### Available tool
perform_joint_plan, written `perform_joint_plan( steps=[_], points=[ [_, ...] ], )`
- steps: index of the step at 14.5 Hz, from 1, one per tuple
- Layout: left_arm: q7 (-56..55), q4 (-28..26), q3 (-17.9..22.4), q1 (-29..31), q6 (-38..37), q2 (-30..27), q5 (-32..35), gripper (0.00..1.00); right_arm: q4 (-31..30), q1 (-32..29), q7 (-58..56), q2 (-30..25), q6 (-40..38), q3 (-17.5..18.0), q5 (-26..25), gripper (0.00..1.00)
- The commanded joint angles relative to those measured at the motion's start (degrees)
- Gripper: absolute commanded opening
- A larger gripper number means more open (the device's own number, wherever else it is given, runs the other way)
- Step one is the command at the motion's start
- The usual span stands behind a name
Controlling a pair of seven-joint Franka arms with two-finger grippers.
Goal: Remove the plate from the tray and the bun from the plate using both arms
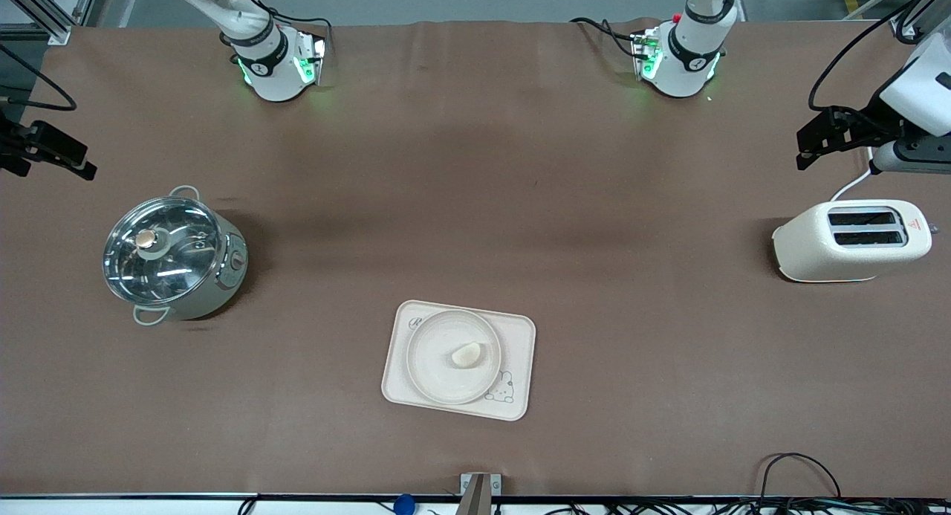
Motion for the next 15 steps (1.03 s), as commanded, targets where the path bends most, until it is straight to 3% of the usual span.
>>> perform_joint_plan(
  steps=[1, 7, 10, 15],
  points=[
    [1.53, 1.43, -0.16, 0.16, -1.17, 0.48, -1.04, 1.0, -0.29, -1.24, 0.28, -0.7, -0.18, 0.86, 0.77, 1.0],
    [1.44, 1.43, -0.07, 0.34, -1.17, 0.48, -1.04, 1.0, -0.81, -1.16, 0.46, -0.7, -0.53, 0.86, 0.86, 1.0],
    [1.53, 1.43, -0.07, 0.34, -1.26, 0.48, -1.04, 1.0, -0.9, -0.37, 1.42, -0.52, -0.35, 1.12, 5.15, 1.0],
    [1.53, 1.43, -0.07, 0.42, -1.17, 0.48, -1.04, 1.0, -2.4, 6.83, 12.05, 6.67, 7.81, 1.21, 7.1, 1.0]
  ],
)
